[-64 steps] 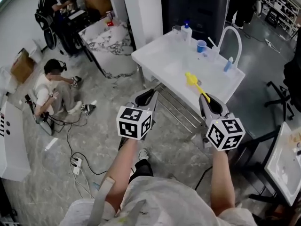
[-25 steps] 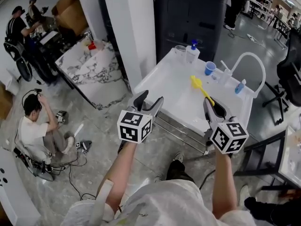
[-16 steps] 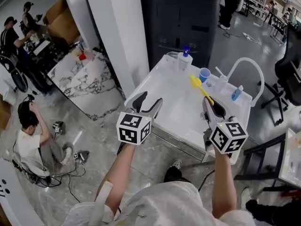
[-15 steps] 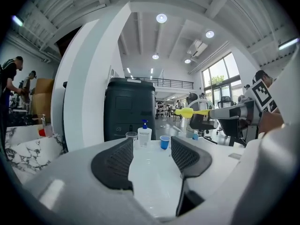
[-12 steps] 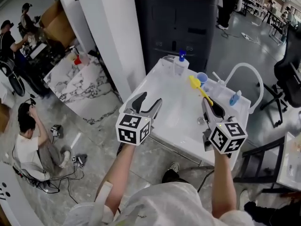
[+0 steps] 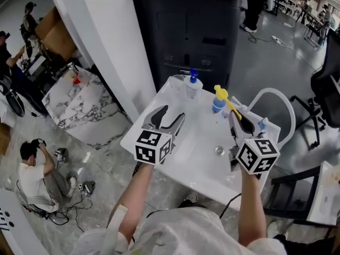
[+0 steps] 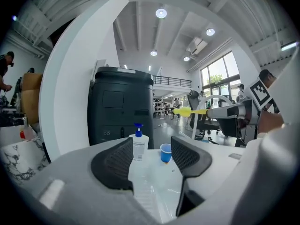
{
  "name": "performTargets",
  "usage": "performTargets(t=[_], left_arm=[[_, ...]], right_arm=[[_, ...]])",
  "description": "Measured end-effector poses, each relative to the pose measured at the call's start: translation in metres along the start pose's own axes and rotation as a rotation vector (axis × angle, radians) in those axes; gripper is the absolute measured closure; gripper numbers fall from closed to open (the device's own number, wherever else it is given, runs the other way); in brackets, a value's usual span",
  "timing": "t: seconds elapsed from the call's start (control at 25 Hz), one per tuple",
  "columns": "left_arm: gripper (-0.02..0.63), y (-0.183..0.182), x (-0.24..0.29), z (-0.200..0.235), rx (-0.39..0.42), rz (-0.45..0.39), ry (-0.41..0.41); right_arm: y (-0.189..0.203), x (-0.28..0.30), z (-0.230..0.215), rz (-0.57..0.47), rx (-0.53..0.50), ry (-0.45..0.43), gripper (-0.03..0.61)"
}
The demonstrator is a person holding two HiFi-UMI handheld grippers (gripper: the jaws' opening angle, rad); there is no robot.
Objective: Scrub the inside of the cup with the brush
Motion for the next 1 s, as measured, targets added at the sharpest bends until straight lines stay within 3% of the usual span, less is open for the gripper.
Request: performTargets(t=[0.48,1.0], left_arm=[[0.350,-0.015,0.070,0.001,0.029,0.005,0.086],[0.333,-0.020,0.154,0.006,0.077,0.023,0.425]], right_arm=[[-0.003,0.031,-0.037,-0.019,0.037,0.046,0.543],[-0.002,0.061,-0.046,-0.027,0.025,0.278,0.545]])
Point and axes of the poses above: the fingertips, and each gripper's own axes: x forward along the fingers, z to its left, y out of its underside, the point moved 3 cm from there along -x, backward along the fingers, and after that the axes turned 8 degrees about y, right-handed, at the moved point
